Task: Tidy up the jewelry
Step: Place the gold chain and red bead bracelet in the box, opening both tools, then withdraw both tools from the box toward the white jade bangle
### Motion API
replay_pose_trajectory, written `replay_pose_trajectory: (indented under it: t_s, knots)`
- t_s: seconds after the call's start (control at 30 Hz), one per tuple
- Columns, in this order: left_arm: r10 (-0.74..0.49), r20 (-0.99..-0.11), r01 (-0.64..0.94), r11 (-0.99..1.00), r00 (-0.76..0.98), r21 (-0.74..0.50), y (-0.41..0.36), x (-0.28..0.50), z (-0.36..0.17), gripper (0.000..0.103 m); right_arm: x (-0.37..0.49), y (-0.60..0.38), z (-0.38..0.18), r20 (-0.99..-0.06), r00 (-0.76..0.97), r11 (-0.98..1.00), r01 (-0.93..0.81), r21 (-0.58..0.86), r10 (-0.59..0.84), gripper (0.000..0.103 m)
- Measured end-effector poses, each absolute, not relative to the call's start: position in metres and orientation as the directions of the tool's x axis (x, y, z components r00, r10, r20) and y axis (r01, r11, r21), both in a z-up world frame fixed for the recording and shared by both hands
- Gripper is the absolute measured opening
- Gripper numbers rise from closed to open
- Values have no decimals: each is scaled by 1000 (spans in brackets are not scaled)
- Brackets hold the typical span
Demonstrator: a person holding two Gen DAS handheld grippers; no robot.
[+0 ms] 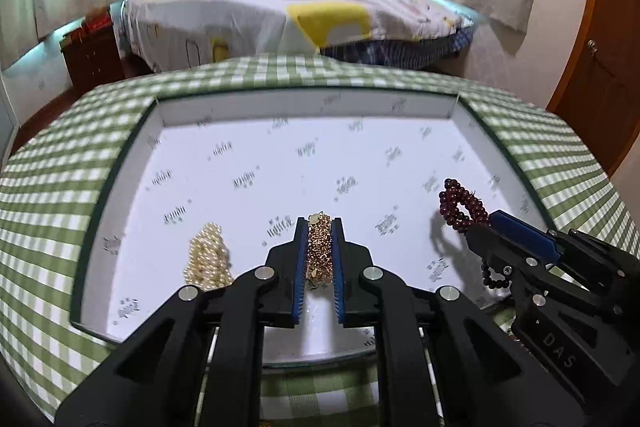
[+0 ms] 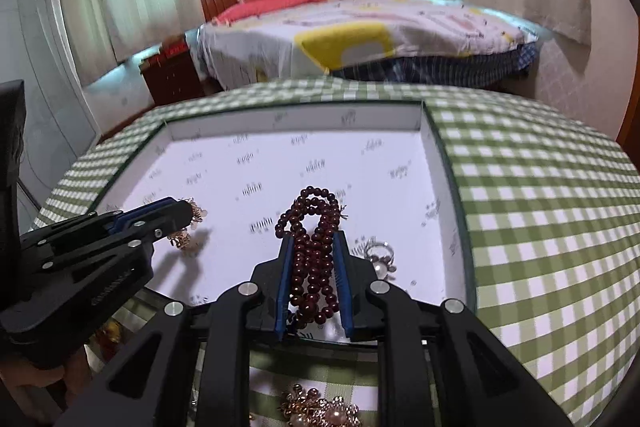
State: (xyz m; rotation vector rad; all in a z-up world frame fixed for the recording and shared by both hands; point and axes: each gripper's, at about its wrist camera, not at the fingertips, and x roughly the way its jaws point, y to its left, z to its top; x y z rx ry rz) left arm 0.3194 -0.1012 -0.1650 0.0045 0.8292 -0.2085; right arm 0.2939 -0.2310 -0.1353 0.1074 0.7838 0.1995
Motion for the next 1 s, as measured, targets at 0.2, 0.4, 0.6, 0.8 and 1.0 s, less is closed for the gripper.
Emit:
replay_pose_trajectory:
  t_s: [0.2, 0.4, 0.6, 0.8, 1.0]
  knots:
    - [-174, -767, 179, 981, 617, -78, -102, 327, -176, 12, 300, -232, -139, -718, 661, 976, -136, 170, 218, 24]
    - [-175, -769, 175, 981, 614, -84, -100, 327, -177, 20, 299, -235, -139, -718, 662, 976, -130, 174, 217, 40]
    - [-171, -740, 170, 982, 650, -78, -94, 317, -168, 43, 289, -237, -134, -700, 686, 980, -123, 155, 197, 49]
    - [-170, -717, 163, 983, 676, -80, -86, 298, -157, 49, 271, -240, -126, -674, 716, 983, -112, 145, 181, 55]
    - [-147, -655, 143, 988, 741, -61, -74, 259, -140, 54, 236, -236, -118, -626, 762, 985, -107, 133, 167, 58]
